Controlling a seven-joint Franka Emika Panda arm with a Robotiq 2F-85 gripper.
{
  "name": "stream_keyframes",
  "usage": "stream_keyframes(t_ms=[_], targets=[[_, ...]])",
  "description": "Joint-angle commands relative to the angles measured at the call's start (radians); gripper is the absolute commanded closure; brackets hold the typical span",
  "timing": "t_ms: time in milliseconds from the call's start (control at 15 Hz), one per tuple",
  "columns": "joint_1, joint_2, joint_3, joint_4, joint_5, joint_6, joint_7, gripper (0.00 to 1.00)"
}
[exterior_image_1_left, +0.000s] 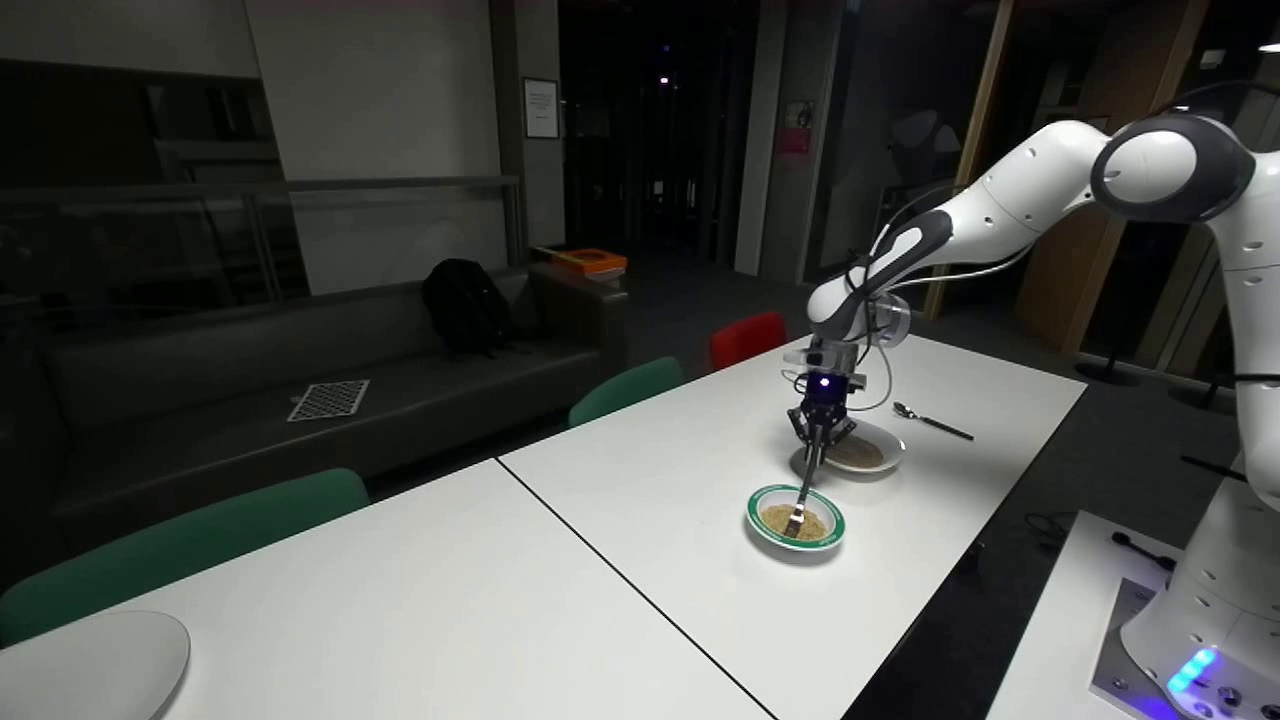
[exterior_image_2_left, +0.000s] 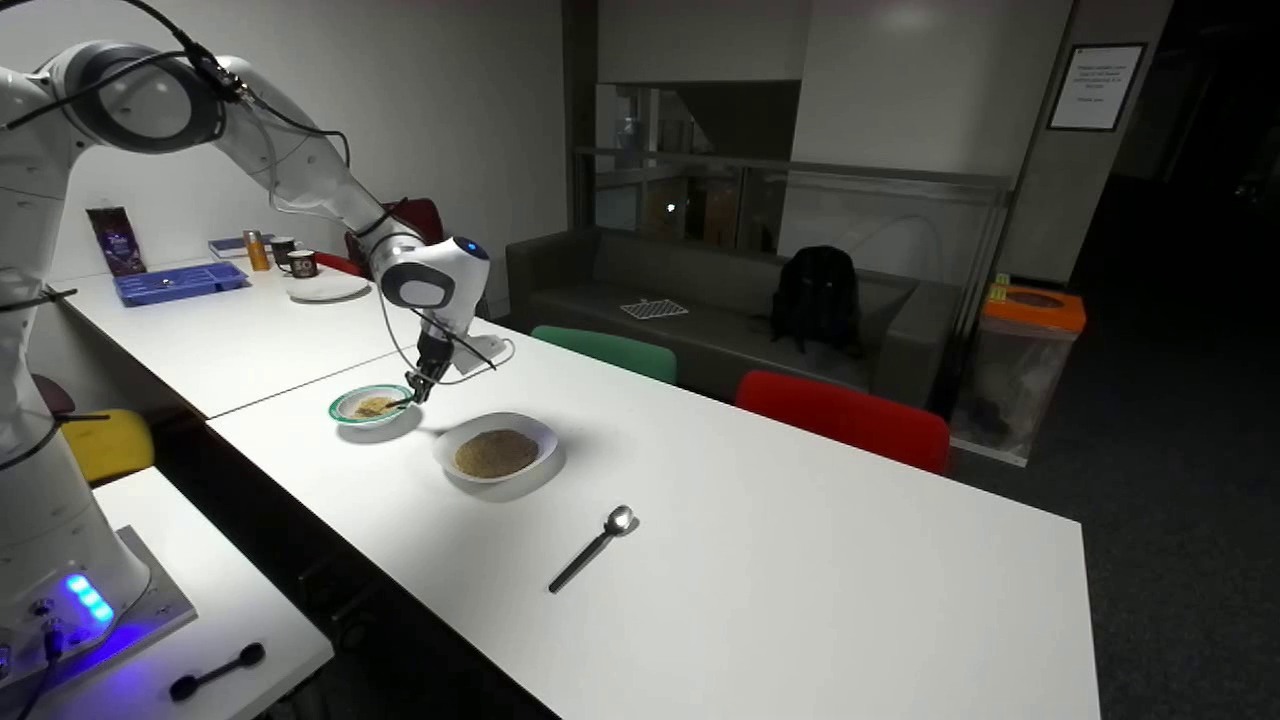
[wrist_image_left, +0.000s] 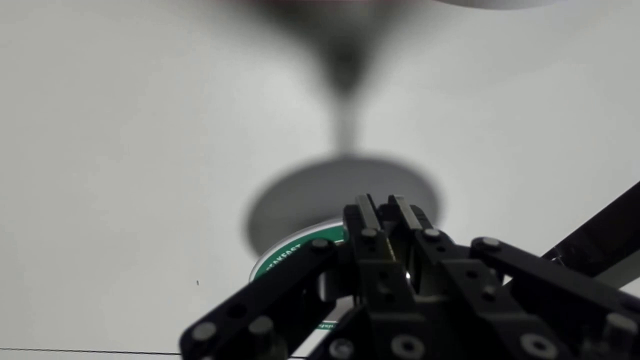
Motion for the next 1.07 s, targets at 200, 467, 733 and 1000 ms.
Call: stream_keyframes(t_ms=[200,467,733,1000], targets=[[0.013,-0.138,-0.002,-0.043,-0.122,-0.009,0.117,0.97],[0.028,-0.213,-0.006,-0.067,-0.168,0.008,0.168,0.97],[0.059,-0.305,-0.029,-0.117,-0.325,0.054,0.272,0.97],[0.078,-0.39,-0.047,-0.171,-0.542,0.08,0.422,0.97]])
